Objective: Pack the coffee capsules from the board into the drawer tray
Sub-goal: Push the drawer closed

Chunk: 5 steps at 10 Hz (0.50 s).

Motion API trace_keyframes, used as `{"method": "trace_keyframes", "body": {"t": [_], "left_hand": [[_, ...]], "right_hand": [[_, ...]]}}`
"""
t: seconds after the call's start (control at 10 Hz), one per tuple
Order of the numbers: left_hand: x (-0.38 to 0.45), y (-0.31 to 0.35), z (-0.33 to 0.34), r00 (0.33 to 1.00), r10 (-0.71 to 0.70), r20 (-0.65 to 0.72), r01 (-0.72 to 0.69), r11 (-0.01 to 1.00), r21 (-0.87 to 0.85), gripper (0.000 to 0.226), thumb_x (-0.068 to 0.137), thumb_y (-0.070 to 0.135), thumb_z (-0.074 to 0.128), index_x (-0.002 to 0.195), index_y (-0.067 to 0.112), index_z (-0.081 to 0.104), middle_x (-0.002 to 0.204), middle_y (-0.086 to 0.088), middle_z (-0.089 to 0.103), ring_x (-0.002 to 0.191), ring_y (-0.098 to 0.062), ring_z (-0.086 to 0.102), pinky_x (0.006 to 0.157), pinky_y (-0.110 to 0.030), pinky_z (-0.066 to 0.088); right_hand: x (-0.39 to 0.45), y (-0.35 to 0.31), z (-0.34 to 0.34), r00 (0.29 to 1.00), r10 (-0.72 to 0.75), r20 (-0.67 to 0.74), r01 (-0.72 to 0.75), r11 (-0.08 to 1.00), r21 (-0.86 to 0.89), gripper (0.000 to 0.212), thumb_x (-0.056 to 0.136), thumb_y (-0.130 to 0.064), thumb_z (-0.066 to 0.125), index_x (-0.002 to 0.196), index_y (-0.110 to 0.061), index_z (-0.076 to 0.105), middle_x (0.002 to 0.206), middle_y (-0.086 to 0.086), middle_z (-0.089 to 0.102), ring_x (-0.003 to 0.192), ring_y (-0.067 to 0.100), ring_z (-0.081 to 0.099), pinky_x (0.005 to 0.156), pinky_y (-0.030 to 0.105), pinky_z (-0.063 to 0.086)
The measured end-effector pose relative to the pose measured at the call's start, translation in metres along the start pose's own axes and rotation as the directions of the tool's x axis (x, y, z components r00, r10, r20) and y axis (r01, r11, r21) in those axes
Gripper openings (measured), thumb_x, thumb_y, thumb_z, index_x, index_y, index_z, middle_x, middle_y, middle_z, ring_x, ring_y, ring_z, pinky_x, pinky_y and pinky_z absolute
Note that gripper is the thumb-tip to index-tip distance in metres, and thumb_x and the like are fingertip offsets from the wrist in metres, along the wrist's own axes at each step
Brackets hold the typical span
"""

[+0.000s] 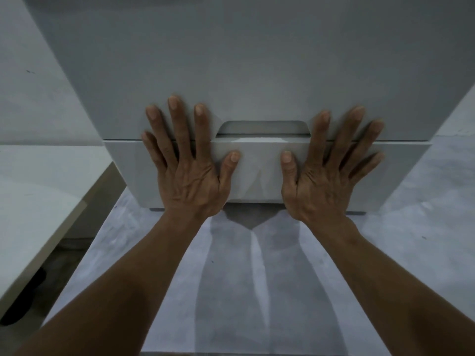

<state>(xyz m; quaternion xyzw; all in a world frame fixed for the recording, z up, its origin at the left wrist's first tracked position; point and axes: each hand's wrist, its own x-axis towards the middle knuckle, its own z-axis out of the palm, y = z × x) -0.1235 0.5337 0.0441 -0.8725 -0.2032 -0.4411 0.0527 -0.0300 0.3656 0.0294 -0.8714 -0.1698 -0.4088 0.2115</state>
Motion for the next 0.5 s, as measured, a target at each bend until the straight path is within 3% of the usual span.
{"method": "trace_keyframes", "body": {"t": [0.3,0.5], "left_hand": [[-0.016,0.010,-0.034,0.976,-0.057,0.209,0.063,0.998,-0.021,0.082,0.096,0.062,0.030,0.155,0.018,-0.008,0.163,-0.014,-0.009,0.150,-0.037,-0.010,0.120,-0.057,0.000],[-0.023,0.025,-0.081,0.956,-0.071,0.286,0.110,0.986,-0.123,0.077,0.098,0.060,0.031,0.156,0.024,-0.007,0.164,-0.003,-0.012,0.150,-0.026,-0.013,0.120,-0.057,0.004]], "right_hand": [[-0.010,-0.004,-0.043,0.975,-0.004,0.220,0.002,1.000,0.010,0.074,0.098,-0.058,0.031,0.156,-0.025,0.000,0.163,0.014,-0.007,0.149,0.038,-0.010,0.112,0.068,0.006],[-0.018,-0.012,-0.096,0.941,-0.029,0.338,-0.031,0.985,0.171,0.072,0.097,-0.057,0.033,0.155,-0.035,-0.004,0.163,0.002,-0.014,0.150,0.027,-0.014,0.115,0.066,0.012]]}}
